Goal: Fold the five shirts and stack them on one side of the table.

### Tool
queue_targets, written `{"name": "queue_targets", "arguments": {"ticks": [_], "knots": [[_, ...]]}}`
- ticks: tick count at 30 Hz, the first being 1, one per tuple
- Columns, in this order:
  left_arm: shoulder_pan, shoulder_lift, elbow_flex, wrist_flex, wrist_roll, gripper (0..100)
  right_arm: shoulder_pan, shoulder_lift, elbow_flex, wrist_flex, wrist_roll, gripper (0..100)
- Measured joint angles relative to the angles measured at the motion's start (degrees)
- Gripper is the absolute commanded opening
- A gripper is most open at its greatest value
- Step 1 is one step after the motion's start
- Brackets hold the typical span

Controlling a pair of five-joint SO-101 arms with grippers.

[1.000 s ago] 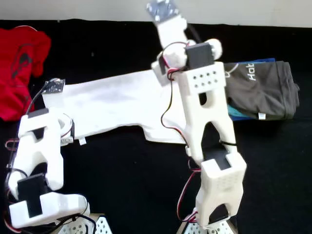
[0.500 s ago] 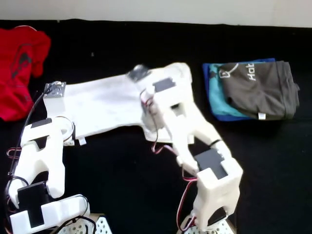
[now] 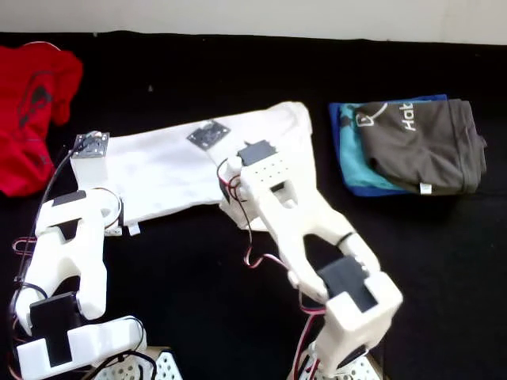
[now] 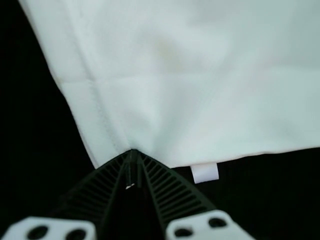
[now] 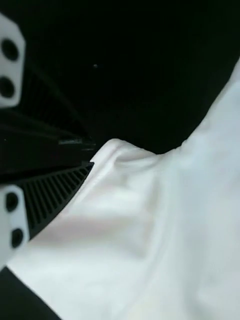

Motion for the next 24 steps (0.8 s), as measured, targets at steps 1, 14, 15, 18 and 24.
{"name": "queue_targets", "arguments": {"ticks": [1, 14, 15, 18, 24], "knots": [[0.0, 0.0, 0.0, 0.0, 0.0, 1, 0.0, -0.79, 0.0, 0.53, 0.0, 5.6], [0.0, 0.0, 0.0, 0.0, 0.0, 1, -0.09, 6.42, 0.97, 3.34, 16.35, 32.0], [0.0, 0.0, 0.0, 0.0, 0.0, 1, -0.09, 6.68, 0.97, 3.34, 17.67, 32.0], [0.0, 0.09, 0.0, 0.0, 0.0, 1, -0.09, 6.86, 0.97, 3.34, 20.92, 32.0], [0.0, 0.18, 0.0, 0.0, 0.0, 1, 0.88, 10.64, 0.97, 1.58, 23.3, 32.0]]}}
